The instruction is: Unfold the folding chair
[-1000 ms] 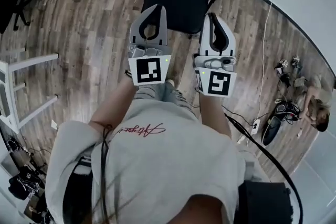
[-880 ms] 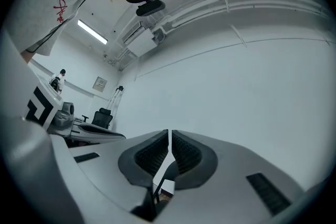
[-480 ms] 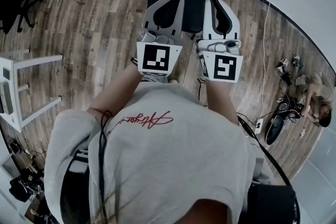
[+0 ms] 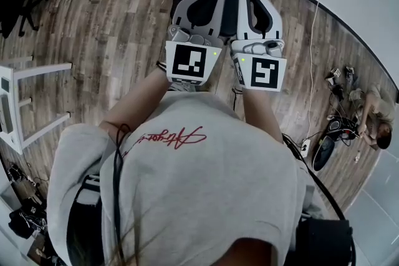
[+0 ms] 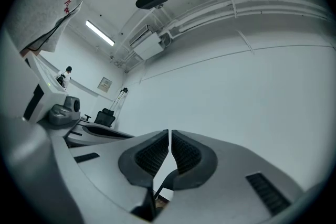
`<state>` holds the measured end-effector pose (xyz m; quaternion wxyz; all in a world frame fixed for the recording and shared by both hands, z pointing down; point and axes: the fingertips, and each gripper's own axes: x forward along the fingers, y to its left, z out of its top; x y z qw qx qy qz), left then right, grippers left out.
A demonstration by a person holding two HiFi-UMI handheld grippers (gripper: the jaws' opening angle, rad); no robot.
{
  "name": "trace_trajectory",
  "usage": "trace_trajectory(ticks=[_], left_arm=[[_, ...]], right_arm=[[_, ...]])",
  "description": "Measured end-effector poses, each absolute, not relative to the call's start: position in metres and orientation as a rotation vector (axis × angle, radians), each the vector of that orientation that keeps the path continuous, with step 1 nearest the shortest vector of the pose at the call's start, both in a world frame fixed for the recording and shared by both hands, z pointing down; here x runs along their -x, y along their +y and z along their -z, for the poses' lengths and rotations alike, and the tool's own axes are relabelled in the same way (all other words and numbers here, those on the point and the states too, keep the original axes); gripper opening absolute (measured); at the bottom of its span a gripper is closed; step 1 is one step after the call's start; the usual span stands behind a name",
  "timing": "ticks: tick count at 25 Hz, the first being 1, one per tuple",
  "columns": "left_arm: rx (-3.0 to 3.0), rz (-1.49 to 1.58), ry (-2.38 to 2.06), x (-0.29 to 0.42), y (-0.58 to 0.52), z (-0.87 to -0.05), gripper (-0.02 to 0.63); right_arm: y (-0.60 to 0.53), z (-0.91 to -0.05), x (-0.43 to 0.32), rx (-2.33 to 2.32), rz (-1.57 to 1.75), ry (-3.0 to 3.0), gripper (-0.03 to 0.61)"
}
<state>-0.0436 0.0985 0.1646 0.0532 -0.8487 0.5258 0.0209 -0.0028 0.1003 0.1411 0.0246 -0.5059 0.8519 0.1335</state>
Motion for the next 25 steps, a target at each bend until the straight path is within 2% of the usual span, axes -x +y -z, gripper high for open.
trace_trajectory(ticks=[25], left_arm=[[2.593,-0.088,1.562,0.039,0.099,-0.165,0.017]], right_arm=[[0.1,-0.152,-0.008,1.617,-0.323,2.624,0.017]])
